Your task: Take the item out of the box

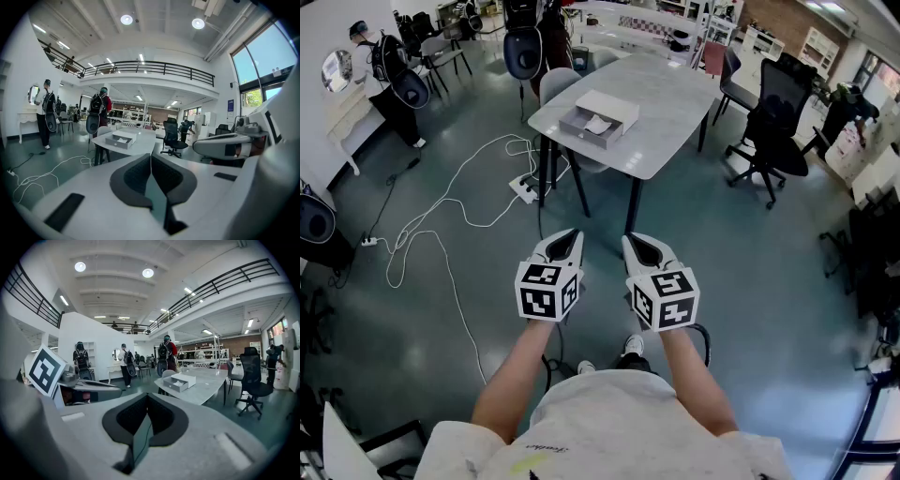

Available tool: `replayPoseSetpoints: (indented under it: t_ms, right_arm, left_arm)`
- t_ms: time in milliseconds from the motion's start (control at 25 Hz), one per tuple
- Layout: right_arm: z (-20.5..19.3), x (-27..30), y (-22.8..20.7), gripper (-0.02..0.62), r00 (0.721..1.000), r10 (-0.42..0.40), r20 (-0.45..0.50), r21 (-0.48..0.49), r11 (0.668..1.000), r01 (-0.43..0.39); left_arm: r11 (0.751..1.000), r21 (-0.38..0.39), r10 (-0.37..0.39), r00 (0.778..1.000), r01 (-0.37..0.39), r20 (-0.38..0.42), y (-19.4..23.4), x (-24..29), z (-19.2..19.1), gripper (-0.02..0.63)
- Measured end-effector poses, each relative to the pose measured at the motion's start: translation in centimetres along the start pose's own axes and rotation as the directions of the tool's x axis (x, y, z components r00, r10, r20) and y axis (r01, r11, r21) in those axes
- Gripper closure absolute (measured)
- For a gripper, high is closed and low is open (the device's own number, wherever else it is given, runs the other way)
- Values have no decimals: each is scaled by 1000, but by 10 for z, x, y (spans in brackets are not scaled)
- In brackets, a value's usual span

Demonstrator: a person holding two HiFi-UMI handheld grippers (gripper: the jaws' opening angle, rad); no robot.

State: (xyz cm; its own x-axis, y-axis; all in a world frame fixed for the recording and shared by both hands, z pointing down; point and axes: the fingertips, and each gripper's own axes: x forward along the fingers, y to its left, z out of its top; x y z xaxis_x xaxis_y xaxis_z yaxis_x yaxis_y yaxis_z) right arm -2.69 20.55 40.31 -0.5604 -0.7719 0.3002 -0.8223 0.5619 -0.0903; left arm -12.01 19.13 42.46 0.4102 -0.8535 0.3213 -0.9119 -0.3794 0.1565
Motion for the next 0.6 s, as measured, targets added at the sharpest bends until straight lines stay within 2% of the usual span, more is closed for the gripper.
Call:
replayPoseSetpoints:
  t_ms: [240,600]
  right_arm:
    - [-2,14,1,591,1000,-14,-4,7,1000,14]
    - [-1,44,-19,591,1000,-22,1,37,999,21]
  left_arm:
    - [1000,-2,-14,1000,14,-14,16,9,-3,591]
    - [1000,2,-25,999,25,-40,37,39,-2,589]
